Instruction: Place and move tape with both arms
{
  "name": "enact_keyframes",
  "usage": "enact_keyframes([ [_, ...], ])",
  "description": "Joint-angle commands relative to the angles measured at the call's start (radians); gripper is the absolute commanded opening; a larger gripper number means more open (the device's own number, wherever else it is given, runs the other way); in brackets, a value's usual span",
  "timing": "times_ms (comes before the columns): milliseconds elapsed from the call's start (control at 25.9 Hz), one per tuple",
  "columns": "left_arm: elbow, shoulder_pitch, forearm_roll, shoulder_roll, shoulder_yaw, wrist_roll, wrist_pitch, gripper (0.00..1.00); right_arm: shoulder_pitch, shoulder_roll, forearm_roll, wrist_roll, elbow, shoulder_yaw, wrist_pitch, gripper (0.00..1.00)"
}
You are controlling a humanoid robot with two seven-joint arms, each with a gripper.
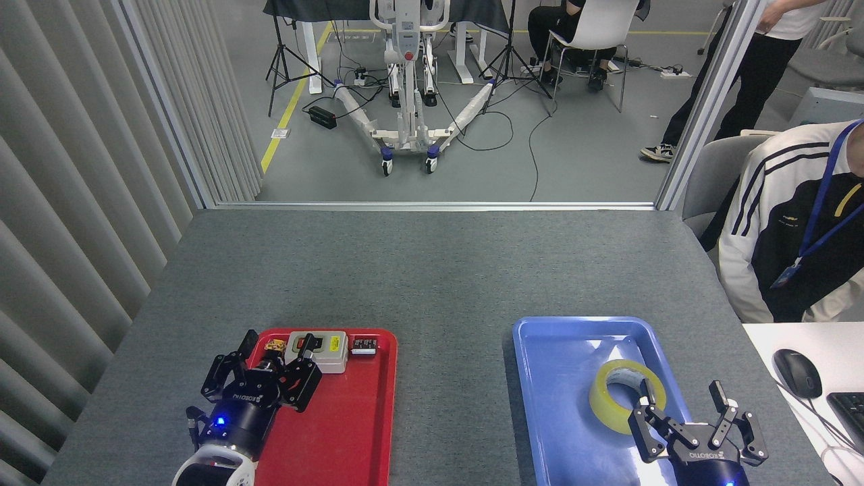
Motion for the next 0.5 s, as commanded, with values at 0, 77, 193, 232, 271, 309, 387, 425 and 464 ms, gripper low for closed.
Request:
enact_keyframes([
  [0,0.002,0.000,0.003,-0.001,-0.001,0.001,0.000,0.99,0.001,0.004,-0.002,0.019,-0.001,0.014,-0.003,1.00],
  [77,-0.001,-0.002,0.003,-0.001,-0.001,-0.001,0.000,0.99,0.001,0.010,-0.002,0.023,-0.001,0.015,-0.002,1.00],
  [193,-0.003,-0.003,0.003,-0.001,-0.001,-0.001,0.000,0.99,0.001,0.006,-0.004,0.023,-0.001,0.015,-0.003,1.00],
  [232,-0.003,-0.002,0.003,-0.001,-0.001,-0.001,0.001,0.99,-0.001,0.009,-0.004,0.023,-0.001,0.015,-0.003,1.00],
  [271,-0.003,-0.002,0.003,0.001,-0.001,-0.001,0.001,0.99,-0.001,0.012,-0.004,0.023,-0.001,0.015,-0.003,1.00],
  [309,-0.001,-0.002,0.003,0.001,-0.001,-0.001,0.001,0.99,-0.001,0.012,-0.004,0.023,-0.002,0.015,-0.003,1.00],
  [387,-0.001,-0.002,0.003,0.002,-0.001,-0.001,0.000,0.99,-0.001,0.012,-0.004,0.023,-0.002,0.015,-0.003,1.00],
  [425,0.000,-0.002,0.003,0.002,-0.001,-0.001,0.000,0.99,-0.001,0.012,-0.004,0.023,-0.004,0.015,-0.003,1.00],
  [464,0.000,0.000,0.003,0.004,0.000,-0.001,0.000,0.99,-0.001,0.013,-0.004,0.023,-0.005,0.015,-0.003,1.00],
])
